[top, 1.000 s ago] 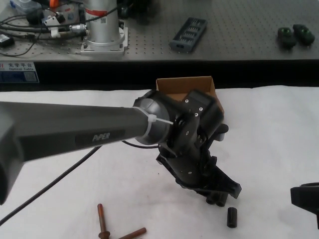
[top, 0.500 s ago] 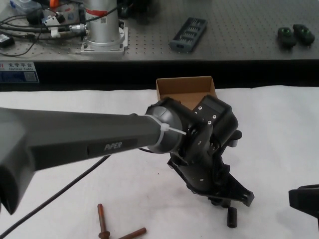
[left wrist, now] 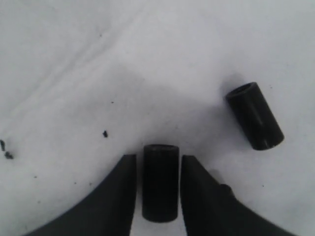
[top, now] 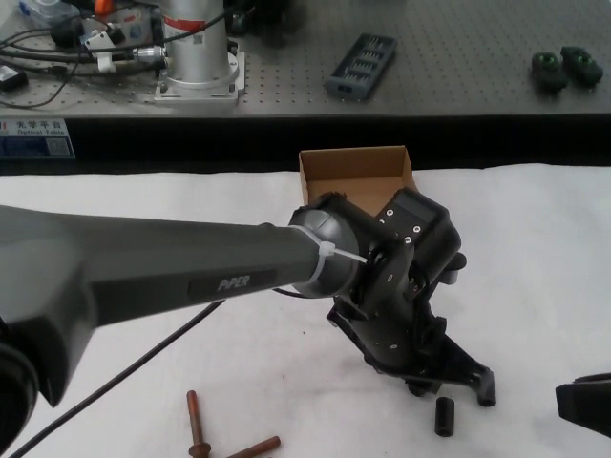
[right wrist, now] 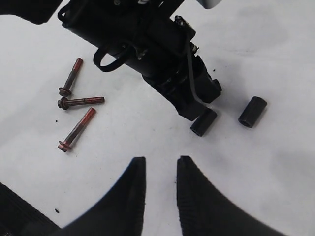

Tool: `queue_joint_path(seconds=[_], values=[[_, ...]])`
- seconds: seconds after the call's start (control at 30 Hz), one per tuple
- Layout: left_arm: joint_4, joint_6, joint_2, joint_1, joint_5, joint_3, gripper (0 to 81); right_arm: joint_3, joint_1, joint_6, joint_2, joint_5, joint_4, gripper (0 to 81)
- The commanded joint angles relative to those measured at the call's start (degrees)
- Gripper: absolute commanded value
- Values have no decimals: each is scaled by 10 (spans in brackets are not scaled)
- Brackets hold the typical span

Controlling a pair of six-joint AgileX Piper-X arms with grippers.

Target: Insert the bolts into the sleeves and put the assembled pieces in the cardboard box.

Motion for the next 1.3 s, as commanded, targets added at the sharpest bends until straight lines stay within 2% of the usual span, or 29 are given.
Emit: queue_joint_path(seconds=[0.0,0.37,0.9,0.97,1.13,1.27], values=[[3,-5,4,-1,-19,-16,233,-7,1,-5,-4,-6,3,184],[50,32,4,1,-19,-16,233,-7,1,-5,-4,-6,3,184],[32,53,13,1,-19,-16,232,-7,1,-4,-4,-8,3,184],[42,56,13,1,-17,-16,217,-7,1,-4,-4,-8,3,184],[70,82,13,1,-17,-16,113,-7,1,-4,-4,-8,3,184],[79,88,13,1,-17,-16,111,-7,1,-4,-4,-8,3,184]])
